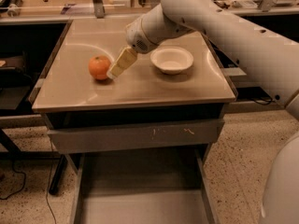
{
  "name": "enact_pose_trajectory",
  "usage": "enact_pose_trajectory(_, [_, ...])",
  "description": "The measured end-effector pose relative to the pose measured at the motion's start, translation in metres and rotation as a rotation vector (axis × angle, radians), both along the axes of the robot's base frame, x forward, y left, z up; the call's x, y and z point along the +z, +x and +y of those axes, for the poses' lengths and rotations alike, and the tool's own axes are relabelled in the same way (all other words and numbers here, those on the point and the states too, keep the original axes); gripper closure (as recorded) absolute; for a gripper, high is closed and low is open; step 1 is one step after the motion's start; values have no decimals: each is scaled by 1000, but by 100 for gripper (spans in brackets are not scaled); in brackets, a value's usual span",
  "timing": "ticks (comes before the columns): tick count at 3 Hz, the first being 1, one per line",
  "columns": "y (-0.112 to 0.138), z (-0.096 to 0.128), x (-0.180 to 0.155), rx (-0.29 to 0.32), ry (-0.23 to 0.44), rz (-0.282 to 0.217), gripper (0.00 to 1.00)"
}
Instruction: Place orange into middle drawer
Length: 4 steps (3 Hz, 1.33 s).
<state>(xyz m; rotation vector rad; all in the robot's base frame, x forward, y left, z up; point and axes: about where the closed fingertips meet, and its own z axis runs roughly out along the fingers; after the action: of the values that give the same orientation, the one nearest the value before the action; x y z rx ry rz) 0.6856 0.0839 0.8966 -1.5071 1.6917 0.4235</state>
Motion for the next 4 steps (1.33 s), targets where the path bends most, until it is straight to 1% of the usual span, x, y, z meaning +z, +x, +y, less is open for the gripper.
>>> enact_pose_trajectory(1, [-2,15,-10,27,19,13,0])
enact_pose_trajectory(2, [-2,40,-18,65,33,24,0])
enact_pose_trajectory(3, [-3,60,-26,101,44,44,0])
enact_pose_trajectory(4, [0,76,-54,139,86,94,0])
